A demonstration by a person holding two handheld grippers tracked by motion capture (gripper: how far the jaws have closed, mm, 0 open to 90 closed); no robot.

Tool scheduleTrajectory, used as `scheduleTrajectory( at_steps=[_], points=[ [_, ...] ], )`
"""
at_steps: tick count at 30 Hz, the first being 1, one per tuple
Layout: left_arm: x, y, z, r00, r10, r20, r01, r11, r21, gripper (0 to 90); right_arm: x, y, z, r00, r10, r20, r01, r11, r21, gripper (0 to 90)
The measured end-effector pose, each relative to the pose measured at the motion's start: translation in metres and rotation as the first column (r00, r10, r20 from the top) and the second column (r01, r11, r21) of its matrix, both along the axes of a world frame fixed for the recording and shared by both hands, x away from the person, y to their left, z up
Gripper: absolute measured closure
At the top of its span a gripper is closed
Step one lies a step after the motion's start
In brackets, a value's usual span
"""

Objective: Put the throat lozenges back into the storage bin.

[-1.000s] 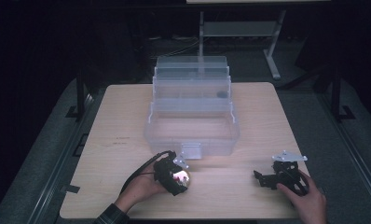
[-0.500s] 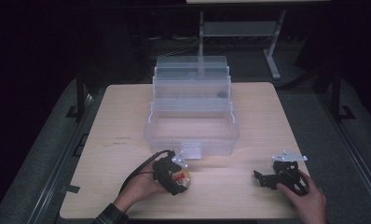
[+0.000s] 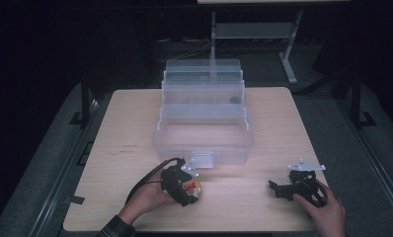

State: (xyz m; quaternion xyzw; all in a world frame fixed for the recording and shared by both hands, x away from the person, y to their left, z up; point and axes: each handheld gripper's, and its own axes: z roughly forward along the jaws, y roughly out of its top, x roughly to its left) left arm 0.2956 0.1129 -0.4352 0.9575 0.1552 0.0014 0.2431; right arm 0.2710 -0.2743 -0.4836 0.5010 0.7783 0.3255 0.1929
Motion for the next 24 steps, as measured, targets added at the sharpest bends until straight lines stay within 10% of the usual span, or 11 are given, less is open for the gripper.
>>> scheduleTrajectory(
  at_steps=[24],
  points=[
    [0.001,0.006,0.024,1.0000,-0.005,0.005,0.006,0.9993,-0.036,19.5,0.000,0.000,0.000,1.0000,0.000,0.000,0.000,1.0000,0.000,0.5]
  ],
)
